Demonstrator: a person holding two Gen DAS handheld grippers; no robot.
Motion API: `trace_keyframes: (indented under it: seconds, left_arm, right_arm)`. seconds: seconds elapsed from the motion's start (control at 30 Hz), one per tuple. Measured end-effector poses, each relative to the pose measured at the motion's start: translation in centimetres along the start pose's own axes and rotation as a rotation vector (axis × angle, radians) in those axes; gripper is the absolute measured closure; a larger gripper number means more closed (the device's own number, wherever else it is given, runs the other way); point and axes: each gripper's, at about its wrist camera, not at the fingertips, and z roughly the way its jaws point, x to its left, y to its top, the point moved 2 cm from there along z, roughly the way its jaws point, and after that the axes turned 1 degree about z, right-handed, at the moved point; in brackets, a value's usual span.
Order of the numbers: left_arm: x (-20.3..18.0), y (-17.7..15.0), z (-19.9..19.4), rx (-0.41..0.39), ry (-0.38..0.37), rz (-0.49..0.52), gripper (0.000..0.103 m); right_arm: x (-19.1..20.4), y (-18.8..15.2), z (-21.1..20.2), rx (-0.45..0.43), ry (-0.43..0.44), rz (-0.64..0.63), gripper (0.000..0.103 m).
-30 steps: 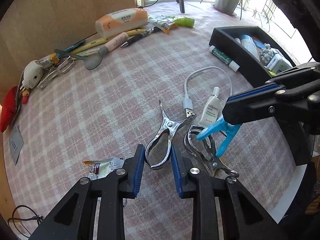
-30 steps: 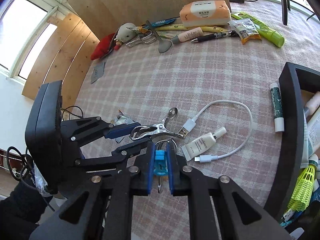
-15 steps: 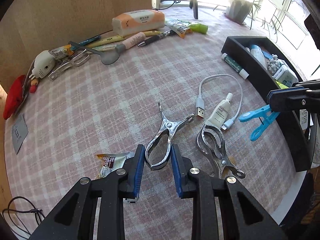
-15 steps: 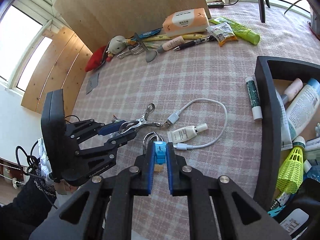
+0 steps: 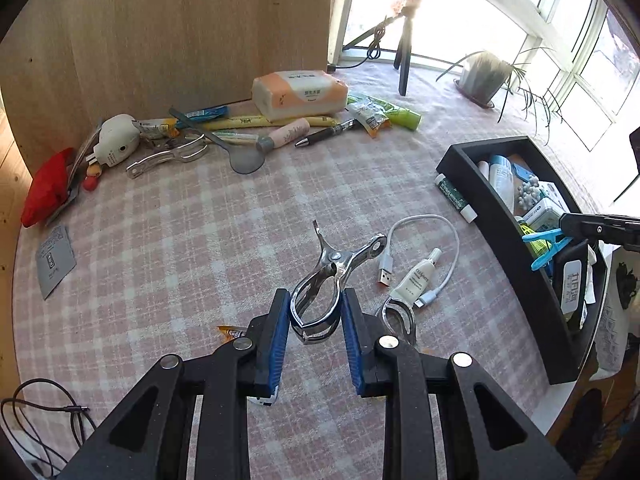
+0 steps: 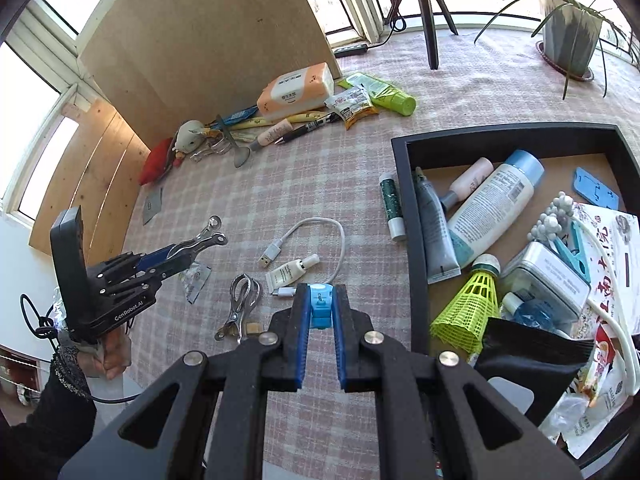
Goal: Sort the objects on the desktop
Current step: 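Carry the clamp with the left tool while the right tool carries the clip, releasing both in the tray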
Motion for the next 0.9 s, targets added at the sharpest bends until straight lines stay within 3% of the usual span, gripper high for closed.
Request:
trace_keyframes:
  seconds: [0.37, 0.67, 0.9]
  left_arm:
    - [-9.3, 4.6, -2.4, -0.085, -0.027, 0.031, 0.079]
    - [-19.4, 7.9, -0.8, -0.113, -0.079, 0.047, 0.079]
    - [-24.9, 9.1, 0.6, -0.104, -0.114, 0.063, 0.079]
  right_arm:
    - [-8.5, 2.1, -6.7, -0.082, -0.045, 0.034, 0.092]
    - [-16.9, 4.1, -10.9, -0.093, -0.088, 0.032, 0.092]
    - [-20.8, 4.6, -11.7, -0.086, -0.090, 0.031, 0.092]
